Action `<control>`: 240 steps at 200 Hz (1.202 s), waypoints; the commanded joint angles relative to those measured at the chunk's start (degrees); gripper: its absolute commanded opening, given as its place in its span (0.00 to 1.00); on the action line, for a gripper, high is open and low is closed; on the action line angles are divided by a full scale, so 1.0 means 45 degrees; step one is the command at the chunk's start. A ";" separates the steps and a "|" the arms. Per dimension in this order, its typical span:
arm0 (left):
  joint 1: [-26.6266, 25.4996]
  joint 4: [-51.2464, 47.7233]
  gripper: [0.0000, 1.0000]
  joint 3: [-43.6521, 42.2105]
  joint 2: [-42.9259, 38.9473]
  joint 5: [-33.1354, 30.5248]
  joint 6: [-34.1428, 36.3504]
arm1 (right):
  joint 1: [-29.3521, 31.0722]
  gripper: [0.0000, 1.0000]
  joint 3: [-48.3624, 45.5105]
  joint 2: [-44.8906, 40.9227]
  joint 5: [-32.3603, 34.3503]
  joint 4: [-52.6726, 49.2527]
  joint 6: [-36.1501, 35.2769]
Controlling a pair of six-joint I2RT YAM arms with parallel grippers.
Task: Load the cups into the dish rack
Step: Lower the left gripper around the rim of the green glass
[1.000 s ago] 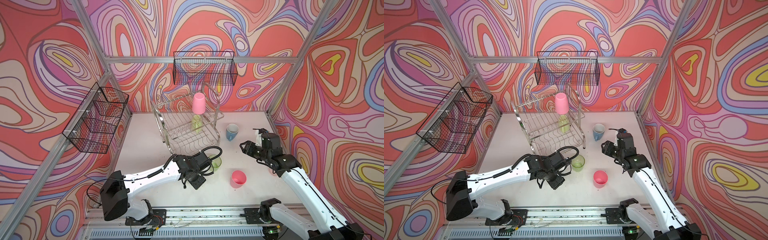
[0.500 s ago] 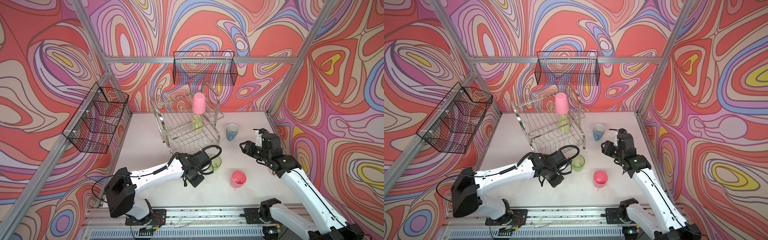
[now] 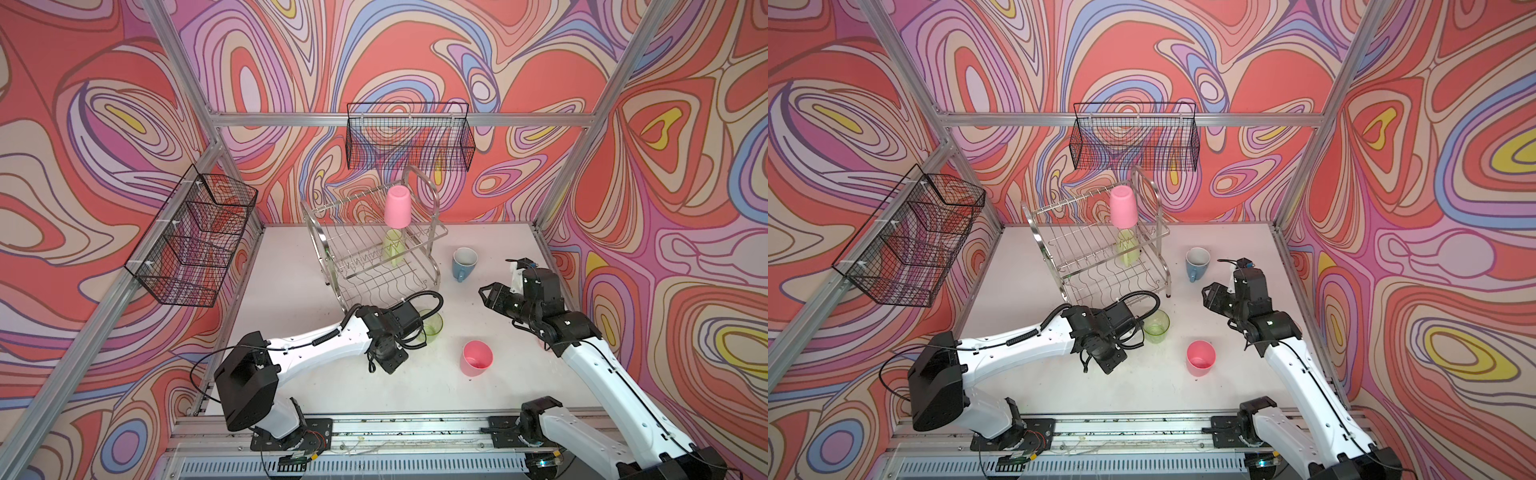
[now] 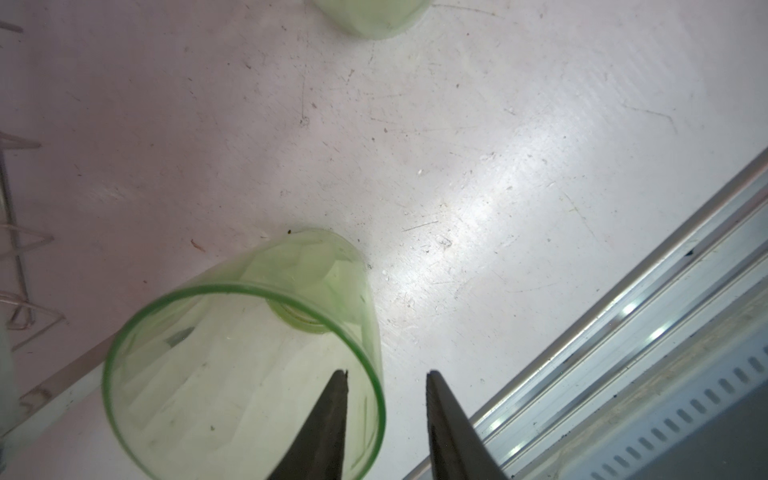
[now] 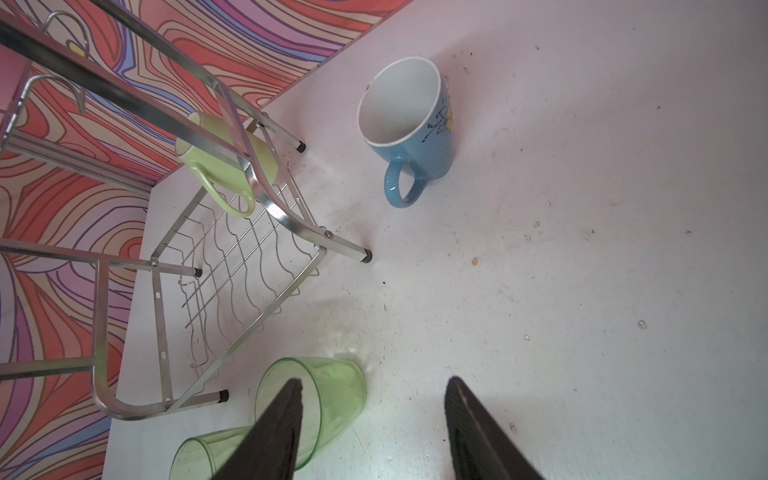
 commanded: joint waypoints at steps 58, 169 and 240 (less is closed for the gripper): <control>0.0086 -0.0281 0.31 -0.0196 0.0282 -0.0561 0.0018 | -0.0042 0.57 -0.0258 -0.0039 -0.0062 0.0404 0.0030; 0.0086 -0.0710 0.10 -0.0030 -0.0166 -0.0894 -0.0247 | -0.0040 0.57 -0.0158 0.0003 -0.0060 0.0488 -0.0030; -0.0198 -0.0817 0.03 -0.0235 -0.1410 -0.0897 -0.0479 | -0.0052 0.56 -0.0109 -0.0189 -0.0067 0.0512 -0.0016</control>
